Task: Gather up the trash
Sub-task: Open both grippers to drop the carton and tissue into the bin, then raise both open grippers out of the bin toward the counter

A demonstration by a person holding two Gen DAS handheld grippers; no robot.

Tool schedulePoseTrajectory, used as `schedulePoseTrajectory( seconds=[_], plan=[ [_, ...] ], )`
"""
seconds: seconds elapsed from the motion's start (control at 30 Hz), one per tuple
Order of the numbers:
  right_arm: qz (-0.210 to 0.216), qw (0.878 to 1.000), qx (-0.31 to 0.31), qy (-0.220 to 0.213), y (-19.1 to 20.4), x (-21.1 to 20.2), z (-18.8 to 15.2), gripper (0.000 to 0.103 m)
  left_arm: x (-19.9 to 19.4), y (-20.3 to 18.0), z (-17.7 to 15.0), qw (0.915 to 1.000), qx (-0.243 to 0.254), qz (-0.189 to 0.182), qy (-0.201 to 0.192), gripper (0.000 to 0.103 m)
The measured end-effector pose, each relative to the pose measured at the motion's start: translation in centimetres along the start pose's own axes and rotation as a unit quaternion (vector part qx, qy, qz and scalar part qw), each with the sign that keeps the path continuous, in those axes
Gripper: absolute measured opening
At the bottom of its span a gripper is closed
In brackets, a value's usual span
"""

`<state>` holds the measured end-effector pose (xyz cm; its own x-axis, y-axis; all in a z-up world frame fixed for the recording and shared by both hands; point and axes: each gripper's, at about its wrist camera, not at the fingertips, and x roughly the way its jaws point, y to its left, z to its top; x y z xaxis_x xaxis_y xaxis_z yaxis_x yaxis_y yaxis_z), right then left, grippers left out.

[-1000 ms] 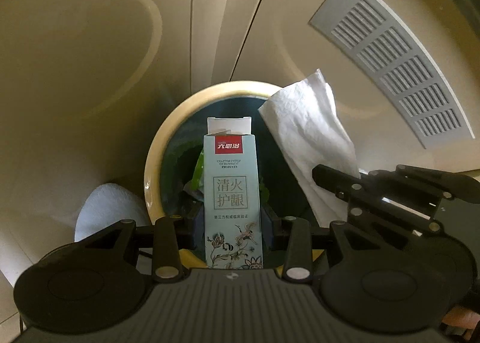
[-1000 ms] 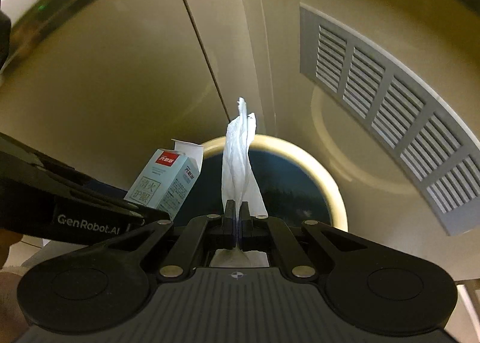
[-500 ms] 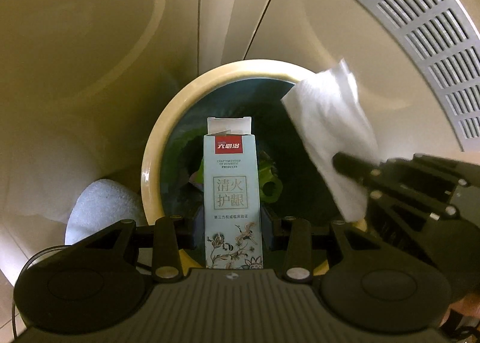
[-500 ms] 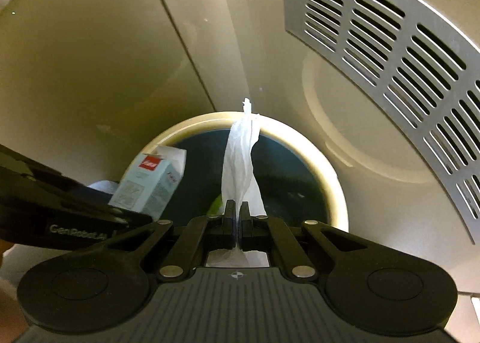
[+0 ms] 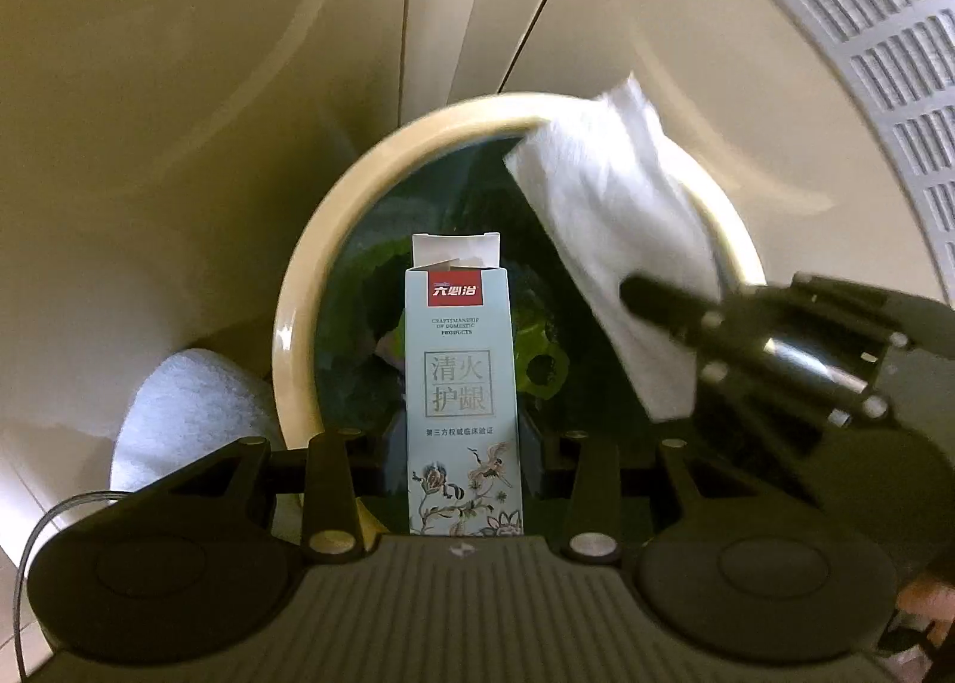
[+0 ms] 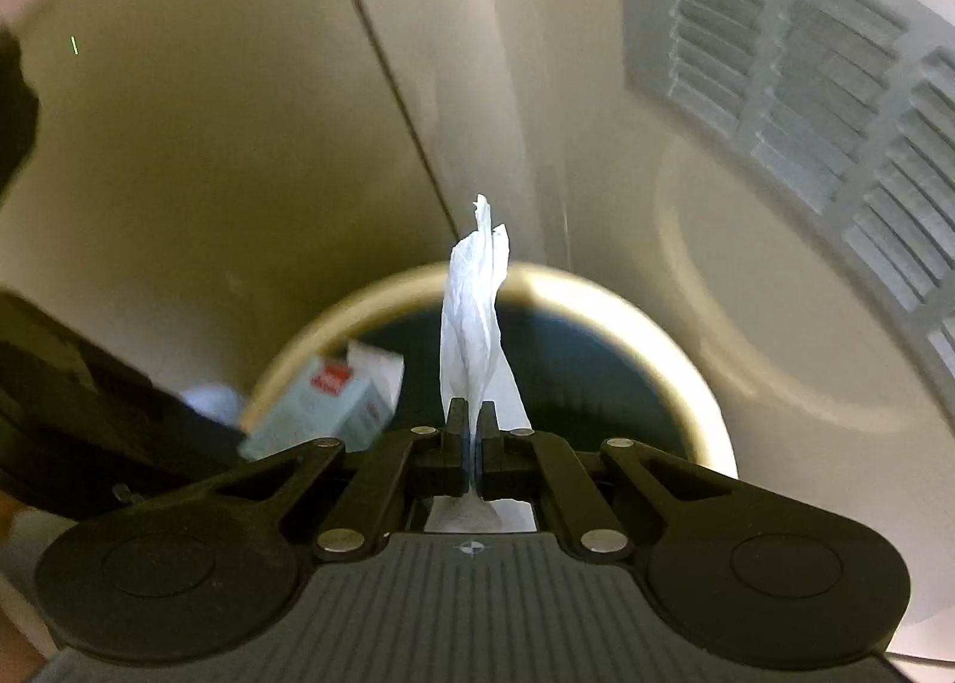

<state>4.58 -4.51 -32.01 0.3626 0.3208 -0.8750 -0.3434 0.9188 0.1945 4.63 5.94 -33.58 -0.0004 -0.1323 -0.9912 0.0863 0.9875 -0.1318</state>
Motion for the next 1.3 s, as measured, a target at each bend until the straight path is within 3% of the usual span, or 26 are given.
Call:
schedulePoseTrajectory(
  seconds=[0.1, 0.5, 0.6, 0.63, 0.67, 0.7, 0.77, 0.83, 1.0, 1.3],
  plan=[
    [-0.005, 1.000, -0.011, 0.027, 0.5, 1.1, -0.2, 0.002, 1.1, 0.2, 0.3, 0.9999, -0.002, 0.003, 0.012, 0.043],
    [-0.021, 0.998, -0.018, 0.056, 0.9, 3.0, 0.4, 0.004, 2.2, -0.2, 0.9, 0.9998, -0.001, 0.009, 0.017, 0.044],
    [-0.037, 0.997, -0.011, 0.067, 1.1, 3.3, 0.6, 0.005, 2.3, 0.1, 1.0, 0.9996, -0.013, 0.013, 0.021, 0.066],
    [-0.044, 0.996, -0.002, 0.072, 1.1, 3.7, 0.4, 0.005, 2.3, 0.4, 1.1, 0.9993, -0.020, 0.021, 0.022, 0.083],
    [-0.051, 0.996, 0.010, 0.076, 1.1, 3.5, 0.5, 0.010, 2.2, 0.8, 1.1, 0.9991, -0.027, 0.025, 0.020, 0.091],
    [-0.054, 0.995, 0.023, 0.078, 0.7, 3.6, 0.6, 0.017, 2.1, 1.2, 1.1, 0.9991, -0.032, 0.020, 0.017, 0.092],
    [-0.062, 0.994, 0.045, 0.078, 0.0, 3.7, 0.6, 0.055, 1.9, 2.0, 1.0, 0.9987, -0.043, 0.010, 0.023, 0.100],
    [-0.062, 0.994, 0.057, 0.075, -0.5, 3.3, 0.7, 0.066, 1.5, 2.6, 0.9, 0.9981, -0.057, 0.002, 0.021, 0.103],
    [-0.055, 0.996, 0.049, 0.058, 0.1, 2.1, 0.8, 0.068, -0.7, 2.6, 0.2, 0.9992, -0.039, 0.002, 0.006, 0.103],
    [-0.062, 0.998, -0.017, -0.017, 2.9, -4.1, -0.8, 0.077, -8.7, 0.7, -3.1, 0.9960, -0.011, 0.006, -0.088, 0.103]
  ],
)
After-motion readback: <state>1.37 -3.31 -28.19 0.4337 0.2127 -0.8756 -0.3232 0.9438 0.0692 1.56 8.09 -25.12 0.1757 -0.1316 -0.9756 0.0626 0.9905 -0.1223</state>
